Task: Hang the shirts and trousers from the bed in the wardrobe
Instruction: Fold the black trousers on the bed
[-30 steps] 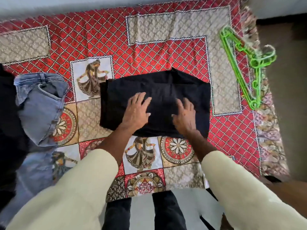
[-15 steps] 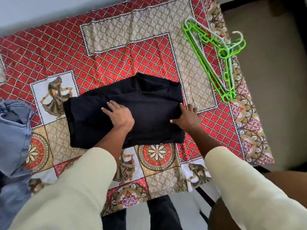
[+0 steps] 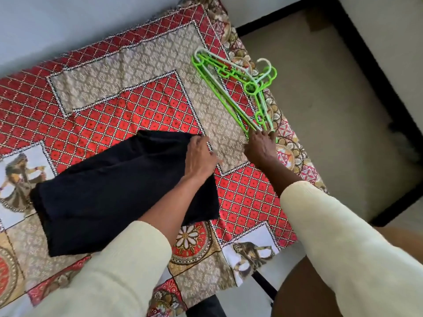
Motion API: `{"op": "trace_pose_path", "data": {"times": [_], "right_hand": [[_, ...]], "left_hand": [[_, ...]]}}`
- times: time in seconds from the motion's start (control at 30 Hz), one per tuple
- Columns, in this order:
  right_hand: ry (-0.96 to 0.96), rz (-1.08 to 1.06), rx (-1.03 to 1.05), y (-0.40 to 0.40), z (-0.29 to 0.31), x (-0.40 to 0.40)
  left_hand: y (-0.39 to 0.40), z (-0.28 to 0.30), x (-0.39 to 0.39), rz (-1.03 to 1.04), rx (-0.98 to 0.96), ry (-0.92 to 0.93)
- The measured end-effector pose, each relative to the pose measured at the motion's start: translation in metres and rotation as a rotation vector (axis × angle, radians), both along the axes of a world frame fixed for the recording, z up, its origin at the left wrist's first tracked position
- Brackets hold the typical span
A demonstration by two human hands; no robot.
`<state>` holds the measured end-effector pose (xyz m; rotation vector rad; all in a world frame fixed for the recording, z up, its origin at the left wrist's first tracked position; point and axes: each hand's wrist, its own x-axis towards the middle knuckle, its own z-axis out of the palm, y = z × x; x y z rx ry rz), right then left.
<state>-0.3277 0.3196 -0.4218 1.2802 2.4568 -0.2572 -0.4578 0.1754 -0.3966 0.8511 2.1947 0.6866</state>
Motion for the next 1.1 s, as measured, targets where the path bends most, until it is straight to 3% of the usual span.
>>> {"op": "trace_pose_path", "data": {"times": [0.1,0.27,0.4,0.53,0.7,0.97,1.1], "right_hand": [[0.078,-0.038,-0.003,-0.002,-0.001,0.002],[0.268,-0.152,0.286,-0.024,0.009,-0.008],[0.288,-0.144,0.442,-0.057,0.028,-0.016],[0.269,-0.127,0.400,-0.106,0.035,-0.029],[0.144,-0.199,0.194,-0.126,0.038,-0.031],[0.187,-0.078,0.345,-0.031,0.067,-0.020],[0.181,-0.078,0.295,-0.008,0.072,-0.019]], "left_hand": [[0.002,0.001,0.001,0.135,0.016,-0.152],[0.007,0.005,-0.009,0.315,0.051,-0.406],[0.013,0.017,-0.020,0.573,0.155,-0.832],[0.015,0.026,-0.032,0.546,0.216,-1.110],[0.006,0.031,-0.031,0.352,0.066,-1.017],[-0.013,0.013,-0.015,0.369,-0.070,-0.842],[-0.011,0.007,-0.014,0.314,-0.095,-0.804]]}}
